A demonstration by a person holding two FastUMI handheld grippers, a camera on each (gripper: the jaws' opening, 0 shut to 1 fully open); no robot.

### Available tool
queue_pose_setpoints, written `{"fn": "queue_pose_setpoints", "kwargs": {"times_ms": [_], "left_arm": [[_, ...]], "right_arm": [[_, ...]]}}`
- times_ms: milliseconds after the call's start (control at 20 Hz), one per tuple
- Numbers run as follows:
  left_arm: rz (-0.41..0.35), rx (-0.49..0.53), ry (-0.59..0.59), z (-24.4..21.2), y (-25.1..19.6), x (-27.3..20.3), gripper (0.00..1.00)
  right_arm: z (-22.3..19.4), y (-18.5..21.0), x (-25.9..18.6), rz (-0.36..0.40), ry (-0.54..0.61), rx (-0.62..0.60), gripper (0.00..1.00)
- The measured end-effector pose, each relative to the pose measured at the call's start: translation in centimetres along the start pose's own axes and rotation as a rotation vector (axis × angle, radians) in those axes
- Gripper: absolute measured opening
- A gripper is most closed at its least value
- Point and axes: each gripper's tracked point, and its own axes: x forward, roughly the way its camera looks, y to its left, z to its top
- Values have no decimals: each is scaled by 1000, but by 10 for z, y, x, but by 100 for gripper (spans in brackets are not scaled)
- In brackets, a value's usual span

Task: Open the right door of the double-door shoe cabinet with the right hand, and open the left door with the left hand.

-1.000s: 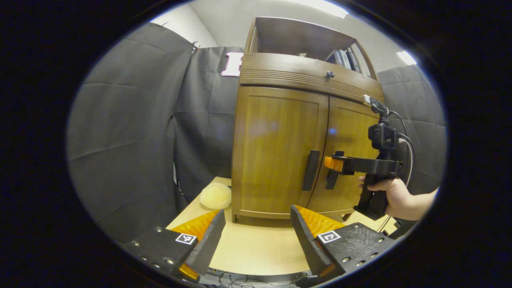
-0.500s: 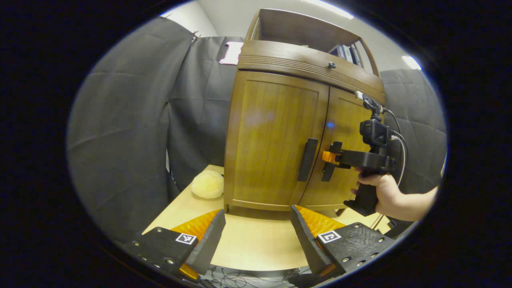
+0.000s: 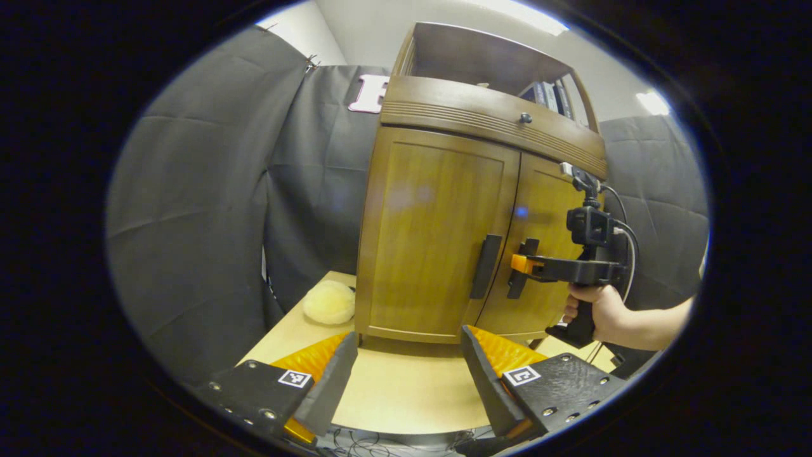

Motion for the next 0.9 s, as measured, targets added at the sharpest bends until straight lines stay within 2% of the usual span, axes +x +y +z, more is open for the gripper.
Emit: {"fn": "queue_pose_setpoints", "kwargs": {"times_ms": [50,250,350,450,550,600,800,900], "left_arm": [[0,12,-4,0,0,-1,95],[1,27,-34,12,3,-16,94],[1,22,-48,13,3,-30,94],[4,15,-52,5,2,-44,96],[9,15,-56,-1,5,-58,95],[4,17,-54,-5,6,-63,96],[-39,86,-54,-12,-7,-68,96],[-70,73,-68,-11,-16,-65,96]], "right_arm": [[1,0,-1,-5,0,-13,15],[5,1,-5,-13,10,-17,9],[8,1,-9,-7,12,-24,15],[12,2,-12,0,14,-35,9],[15,2,-15,11,18,-43,9],[17,2,-19,15,18,-42,12],[26,0,-23,15,27,-47,12],[32,-2,-23,17,35,-51,11]]}}
